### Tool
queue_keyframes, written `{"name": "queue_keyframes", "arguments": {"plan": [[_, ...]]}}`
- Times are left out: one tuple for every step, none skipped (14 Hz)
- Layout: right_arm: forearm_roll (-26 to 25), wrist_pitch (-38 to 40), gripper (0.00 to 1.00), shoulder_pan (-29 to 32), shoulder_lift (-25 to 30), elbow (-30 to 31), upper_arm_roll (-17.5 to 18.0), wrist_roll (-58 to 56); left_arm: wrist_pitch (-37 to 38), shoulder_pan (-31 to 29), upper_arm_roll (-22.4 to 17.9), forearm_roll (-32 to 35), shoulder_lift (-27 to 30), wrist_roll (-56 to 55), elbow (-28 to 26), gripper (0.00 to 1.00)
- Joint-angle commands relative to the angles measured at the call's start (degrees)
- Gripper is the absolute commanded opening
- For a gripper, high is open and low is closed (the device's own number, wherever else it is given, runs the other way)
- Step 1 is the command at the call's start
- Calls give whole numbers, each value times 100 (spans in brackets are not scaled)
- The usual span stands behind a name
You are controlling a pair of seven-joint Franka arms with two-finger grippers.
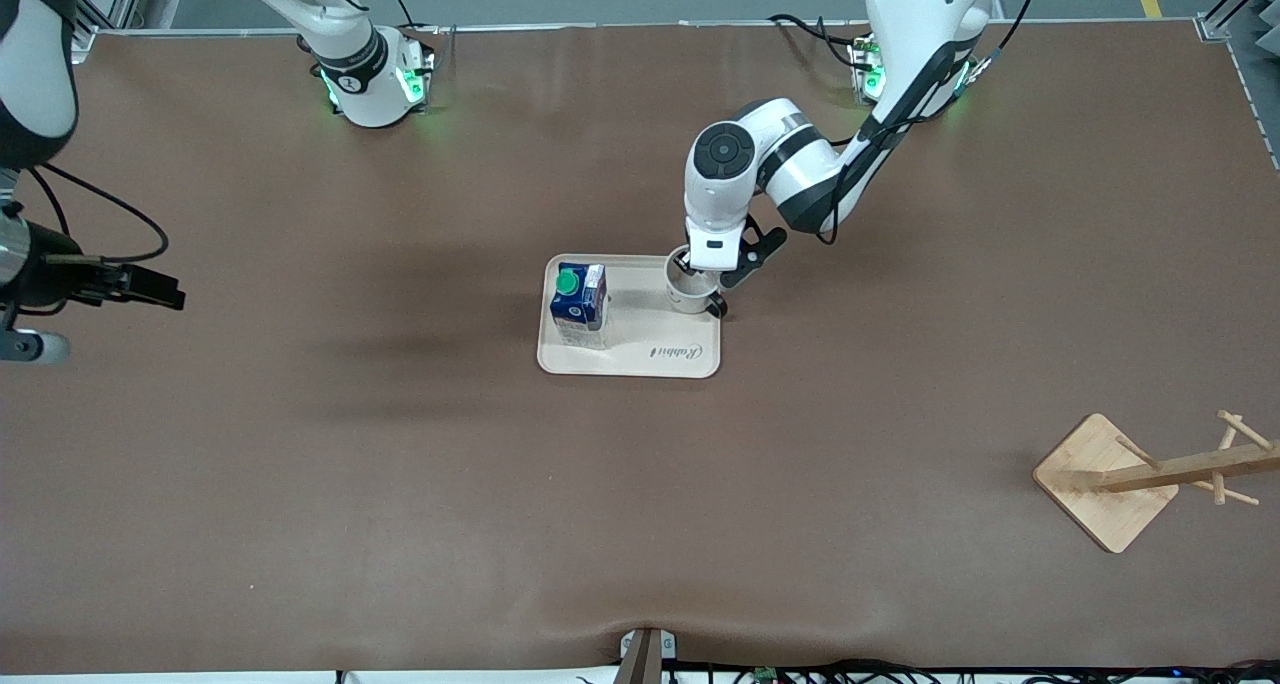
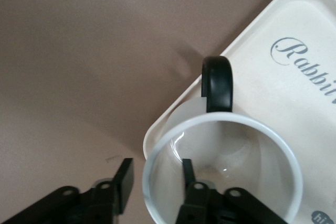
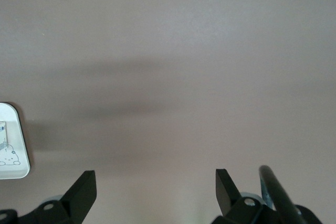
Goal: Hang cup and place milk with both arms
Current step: 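Lift the mug with the left gripper while the right gripper reaches the carton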
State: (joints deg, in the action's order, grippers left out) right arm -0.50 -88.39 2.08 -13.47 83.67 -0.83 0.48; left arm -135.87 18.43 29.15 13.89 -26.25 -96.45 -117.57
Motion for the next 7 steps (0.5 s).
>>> {"name": "queue_keyframes", "arguments": {"plan": [[172, -3, 100, -180, -225, -70, 13, -4, -27, 46, 12, 158, -82, -85, 129, 0], [286, 32, 100, -294, -322, -70, 13, 14, 34, 11, 12, 323, 5, -76, 129, 0], [348, 24, 100, -383, -349, -61, 13, 57, 121, -59, 12, 455, 180, -93, 164, 0], [418, 24, 100, -497, -375, -43, 13, 66, 288, -59, 12, 457, 312, -84, 269, 0], [497, 32, 100, -585, -410, -17, 13, 75, 594, -94, 12, 457, 400, -84, 522, 0], [646, 50, 100, -725, -411, 0, 13, 249, 971, -94, 12, 465, 427, -41, 820, 0], [821, 50, 100, -822, -411, 62, 13, 677, 1384, -94, 3, 465, 471, 108, 1119, 0]]}}
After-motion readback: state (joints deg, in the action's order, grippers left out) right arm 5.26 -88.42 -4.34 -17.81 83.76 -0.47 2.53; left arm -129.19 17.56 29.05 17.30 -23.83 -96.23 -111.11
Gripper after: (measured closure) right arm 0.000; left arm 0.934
